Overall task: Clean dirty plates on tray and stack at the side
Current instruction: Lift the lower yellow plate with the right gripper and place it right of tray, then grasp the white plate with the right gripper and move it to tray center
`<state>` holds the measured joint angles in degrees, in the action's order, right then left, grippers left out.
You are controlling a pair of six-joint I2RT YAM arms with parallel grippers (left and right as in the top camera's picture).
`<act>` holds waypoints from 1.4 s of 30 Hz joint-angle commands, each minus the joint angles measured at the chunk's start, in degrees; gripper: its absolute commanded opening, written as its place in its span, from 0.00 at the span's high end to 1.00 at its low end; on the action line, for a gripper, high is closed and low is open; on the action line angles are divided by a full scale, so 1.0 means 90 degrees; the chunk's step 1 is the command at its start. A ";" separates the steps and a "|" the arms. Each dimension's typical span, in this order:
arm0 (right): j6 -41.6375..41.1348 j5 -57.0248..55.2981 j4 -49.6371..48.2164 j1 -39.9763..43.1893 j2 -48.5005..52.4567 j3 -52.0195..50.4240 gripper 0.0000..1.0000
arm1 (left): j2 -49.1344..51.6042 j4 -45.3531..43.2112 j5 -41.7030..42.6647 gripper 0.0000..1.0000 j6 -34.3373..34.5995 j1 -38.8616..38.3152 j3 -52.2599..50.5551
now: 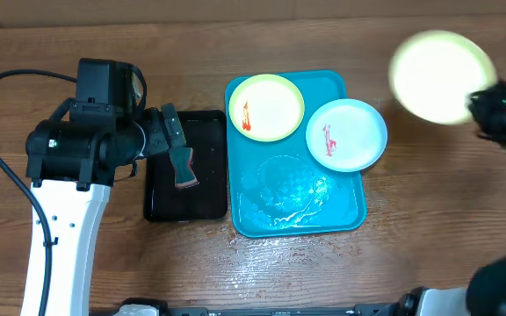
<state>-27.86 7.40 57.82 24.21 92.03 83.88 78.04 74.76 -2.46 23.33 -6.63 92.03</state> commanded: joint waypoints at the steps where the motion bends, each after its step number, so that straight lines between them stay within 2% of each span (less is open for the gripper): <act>1: 0.0100 0.0112 0.0053 0.0733 0.0517 -0.0381 0.96 | 0.0044 -0.0017 -0.0102 0.00 -0.0168 -0.0005 0.0117; 3: 0.0180 0.0107 0.0029 0.1032 0.0916 -0.0656 0.96 | 0.0044 -0.0017 -0.0102 0.00 -0.0168 -0.0005 0.0117; 6: 0.0284 -0.0160 -0.0097 0.0991 0.1166 -0.1025 0.96 | 0.0044 -0.0017 -0.0102 0.00 -0.0168 -0.0005 0.0117; 13: 0.0209 -0.0566 -0.0512 0.0221 0.1178 -0.2059 0.96 | 0.0044 -0.0015 -0.0102 0.00 -0.0168 -0.0005 0.0117; 14: 0.0214 -0.0585 -0.0505 0.0114 0.1178 -0.2076 0.89 | 0.0044 -0.0017 -0.0102 0.00 -0.0168 -0.0005 0.0117; 16: 0.0226 -0.0578 -0.0432 -0.0044 0.1107 -0.2016 0.67 | 0.0044 -0.0017 -0.0102 0.00 -0.0168 -0.0005 0.0117; 20: 0.0614 -0.0491 -0.0466 -0.0415 0.0532 -0.1843 0.58 | 0.0044 -0.0017 -0.0102 0.00 -0.0168 -0.0005 0.0117; 23: 0.1387 0.0117 -0.1020 -0.0901 -0.0194 -0.1817 0.52 | 0.0044 -0.0017 -0.0102 0.00 -0.0168 -0.0005 0.0117; 28: 0.2467 0.0211 -0.2365 -0.1778 -0.0095 -0.1950 0.42 | 0.0044 -0.0017 -0.0102 0.00 -0.0168 -0.0005 0.0117; 30: 0.2484 -0.0053 -0.2669 -0.1953 0.0073 -0.2045 0.40 | 0.0044 -0.0017 -0.0102 0.00 -0.0168 -0.0005 0.0117; 35: 0.2482 -0.0240 -0.3031 -0.2195 0.0877 -0.2174 0.40 | 0.0044 -0.0017 -0.0102 0.00 -0.0168 -0.0005 0.0117; 39: 0.2467 -0.0075 -0.2922 -0.2225 0.1124 -0.2174 0.54 | 0.0044 -0.0017 -0.0102 0.00 -0.0168 -0.0005 0.0117; 41: 0.2453 -0.0002 -0.2810 -0.2225 0.1124 -0.2174 0.64 | 0.0044 -0.0017 -0.0102 0.00 -0.0165 -0.0005 0.0117; 42: 0.2431 -0.0002 -0.2747 -0.2225 0.1124 -0.2174 0.71 | 0.0044 -0.0015 -0.0102 0.00 -0.0168 -0.0005 0.0117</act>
<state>-5.96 6.63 32.69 4.69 102.72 64.25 78.04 74.76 -2.46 23.33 -6.66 92.03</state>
